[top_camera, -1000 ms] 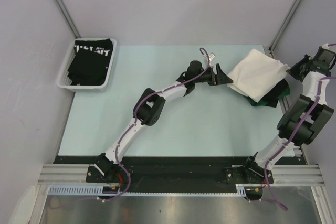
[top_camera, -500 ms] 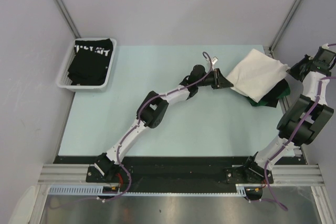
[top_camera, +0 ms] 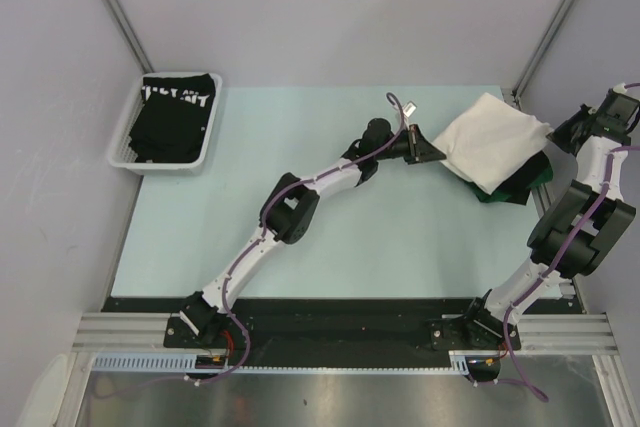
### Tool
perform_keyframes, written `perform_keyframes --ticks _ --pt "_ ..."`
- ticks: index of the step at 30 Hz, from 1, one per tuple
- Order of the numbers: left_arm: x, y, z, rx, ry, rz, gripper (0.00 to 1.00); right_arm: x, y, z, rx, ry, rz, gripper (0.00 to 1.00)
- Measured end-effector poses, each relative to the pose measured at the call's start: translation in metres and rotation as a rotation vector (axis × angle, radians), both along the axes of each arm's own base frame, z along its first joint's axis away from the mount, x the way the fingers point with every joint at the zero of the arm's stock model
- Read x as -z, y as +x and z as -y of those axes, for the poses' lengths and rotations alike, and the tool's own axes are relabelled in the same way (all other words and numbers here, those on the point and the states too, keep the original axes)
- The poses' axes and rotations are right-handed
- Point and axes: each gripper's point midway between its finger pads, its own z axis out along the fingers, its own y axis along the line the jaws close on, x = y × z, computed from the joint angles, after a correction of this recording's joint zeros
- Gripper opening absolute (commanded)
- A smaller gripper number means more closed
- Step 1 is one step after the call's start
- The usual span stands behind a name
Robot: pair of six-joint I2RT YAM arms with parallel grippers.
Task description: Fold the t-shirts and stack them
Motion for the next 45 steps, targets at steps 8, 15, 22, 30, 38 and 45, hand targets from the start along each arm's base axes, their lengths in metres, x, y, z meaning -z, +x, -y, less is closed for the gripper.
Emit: perform_keyframes --ticks 8,15,22,30,38,45 --pt "-0.034 0.002 -0.004 -0.005 0.002 0.059 0.00 -0.008 0.000 0.003 0.005 -0.016 0.001 0.00" --pt "-0.081 0.001 -0.008 -0.008 -0.028 0.128 0.00 -0.025 0.004 0.006 0.006 -0.032 0.028 0.00" --pt "-0.097 0.001 -0.011 -0.011 -0.035 0.160 0.00 -0.042 0.007 0.009 0.003 -0.055 0.049 0.00" --pt "-0.097 0.000 -0.010 -0.009 -0.037 0.154 0.00 -0.044 0.006 0.014 -0.003 -0.086 0.042 0.00" --pt "-0.097 -0.013 0.003 0.017 -0.084 0.146 0.00 -0.041 0.002 0.022 0.010 -0.129 0.018 0.00" --pt "-0.064 -0.027 0.018 0.048 -0.083 0.092 0.00 -0.038 -0.003 0.032 0.025 -0.176 -0.011 0.00"
